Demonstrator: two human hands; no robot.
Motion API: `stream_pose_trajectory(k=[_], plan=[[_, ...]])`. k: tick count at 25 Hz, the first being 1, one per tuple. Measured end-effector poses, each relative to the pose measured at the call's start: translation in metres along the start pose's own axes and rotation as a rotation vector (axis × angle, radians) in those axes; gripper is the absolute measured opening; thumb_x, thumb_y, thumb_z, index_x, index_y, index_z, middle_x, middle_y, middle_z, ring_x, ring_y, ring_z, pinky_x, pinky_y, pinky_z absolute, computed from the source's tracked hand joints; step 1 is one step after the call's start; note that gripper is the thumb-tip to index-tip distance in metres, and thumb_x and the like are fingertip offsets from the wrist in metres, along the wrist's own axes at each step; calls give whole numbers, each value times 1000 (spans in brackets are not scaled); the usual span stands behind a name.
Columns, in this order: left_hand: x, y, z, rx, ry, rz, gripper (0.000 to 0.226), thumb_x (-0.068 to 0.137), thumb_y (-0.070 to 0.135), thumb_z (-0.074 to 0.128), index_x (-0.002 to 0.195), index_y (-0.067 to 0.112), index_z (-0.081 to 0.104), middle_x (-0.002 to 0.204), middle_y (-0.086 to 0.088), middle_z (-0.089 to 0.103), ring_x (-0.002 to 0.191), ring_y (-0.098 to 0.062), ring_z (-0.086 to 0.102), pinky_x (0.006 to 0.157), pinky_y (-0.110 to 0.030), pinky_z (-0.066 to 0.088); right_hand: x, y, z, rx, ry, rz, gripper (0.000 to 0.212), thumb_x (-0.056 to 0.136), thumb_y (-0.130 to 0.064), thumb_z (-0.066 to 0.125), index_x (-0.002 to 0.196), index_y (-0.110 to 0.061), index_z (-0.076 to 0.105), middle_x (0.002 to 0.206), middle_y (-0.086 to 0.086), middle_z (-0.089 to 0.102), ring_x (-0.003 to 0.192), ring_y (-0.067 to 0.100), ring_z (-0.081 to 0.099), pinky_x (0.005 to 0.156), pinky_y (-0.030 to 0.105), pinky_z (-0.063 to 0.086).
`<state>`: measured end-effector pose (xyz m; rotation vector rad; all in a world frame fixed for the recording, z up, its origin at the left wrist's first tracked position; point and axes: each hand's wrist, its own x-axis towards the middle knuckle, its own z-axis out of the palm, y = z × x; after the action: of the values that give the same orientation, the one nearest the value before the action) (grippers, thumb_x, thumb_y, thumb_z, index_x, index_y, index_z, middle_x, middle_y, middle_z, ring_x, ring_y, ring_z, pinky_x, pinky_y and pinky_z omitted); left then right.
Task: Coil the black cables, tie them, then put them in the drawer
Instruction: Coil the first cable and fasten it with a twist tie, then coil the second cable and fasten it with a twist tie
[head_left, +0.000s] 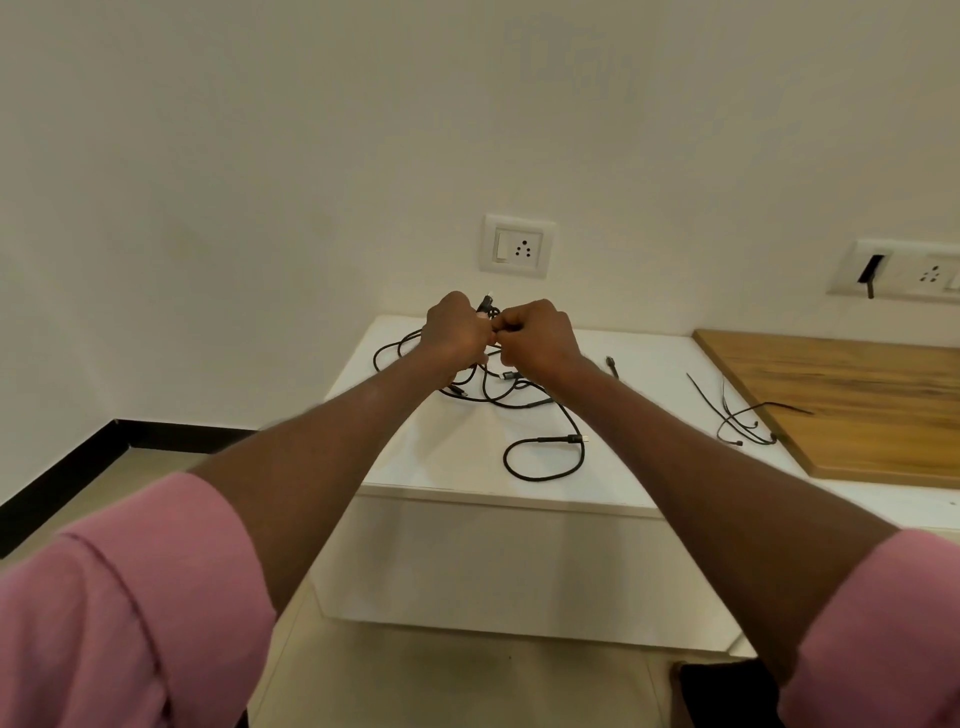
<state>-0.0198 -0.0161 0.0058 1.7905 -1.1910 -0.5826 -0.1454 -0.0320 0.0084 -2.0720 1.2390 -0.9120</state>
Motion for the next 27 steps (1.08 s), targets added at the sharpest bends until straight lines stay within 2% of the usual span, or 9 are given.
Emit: stream_pose_trajectory(k=[5,7,9,14,16,18,21,24,27], plan=[[2,-5,-11,104,63,74,23,87,22,59,96,2,66,94,-15,74,81,-35,75,78,-47,62,-4,-3,1,92,-19,-16,25,92,-3,60,87,-21,78,63,-2,66,63,15,61,63,31,51],[-2,-5,-20,97,48,97,19,92,20,58,95,1,63,91,-15,73,77,-30,74,73,-44,63,-6,-2,1,142,-73,-15,22,94,-4,60,90,-16,77,65,-2,68,64,11,62,62,28,50],[-9,-4,-35,-12,-25,78,16,103,13,53,98,1,61,85,-13,71,67,-23,68,56,-33,57,-7,-1,3,166,-116,-34,18,98,-13,59,96,-15,77,71,5,72,69,12,65,64,30,50],[-20,-23,-92,-271,-318,-187,20,109,7,43,102,-1,60,79,-11,61,66,-20,59,59,-39,63,-8,-2,12,100,-65,-103,19,101,-31,60,105,-17,72,90,8,75,80,22,74,73,37,56],[-20,-41,-106,-313,-396,-290,20,109,5,43,103,-4,60,79,-13,61,67,-20,59,64,-42,64,-10,-5,20,125,-170,-76,20,101,-32,62,110,-16,69,97,4,74,86,26,76,71,36,54],[-21,-60,-111,-298,-435,-344,19,108,4,44,105,-6,60,79,-15,59,68,-22,60,75,-48,64,-13,-9,32,112,-368,-18,22,100,-32,64,114,-17,67,103,4,76,90,25,77,67,32,52],[-22,-87,-102,-193,-405,-396,20,108,4,45,104,-8,61,78,-16,59,70,-25,60,84,-48,61,-16,-11,55,-33,-602,-2,28,99,-30,67,123,-17,64,110,5,75,89,20,78,66,30,56],[-21,-100,-93,-38,-280,-339,19,107,8,50,104,-4,65,75,-13,64,64,-22,64,63,-33,57,-13,-11,68,-72,-632,-7,32,97,-27,69,127,-18,62,112,7,74,86,20,77,66,30,56],[-11,-99,-88,200,-200,-206,17,103,11,60,100,-2,69,77,-12,71,62,-19,66,58,-29,51,-9,-8,64,-61,-613,-8,29,98,-24,68,126,-19,63,110,6,75,85,21,77,70,32,55]])
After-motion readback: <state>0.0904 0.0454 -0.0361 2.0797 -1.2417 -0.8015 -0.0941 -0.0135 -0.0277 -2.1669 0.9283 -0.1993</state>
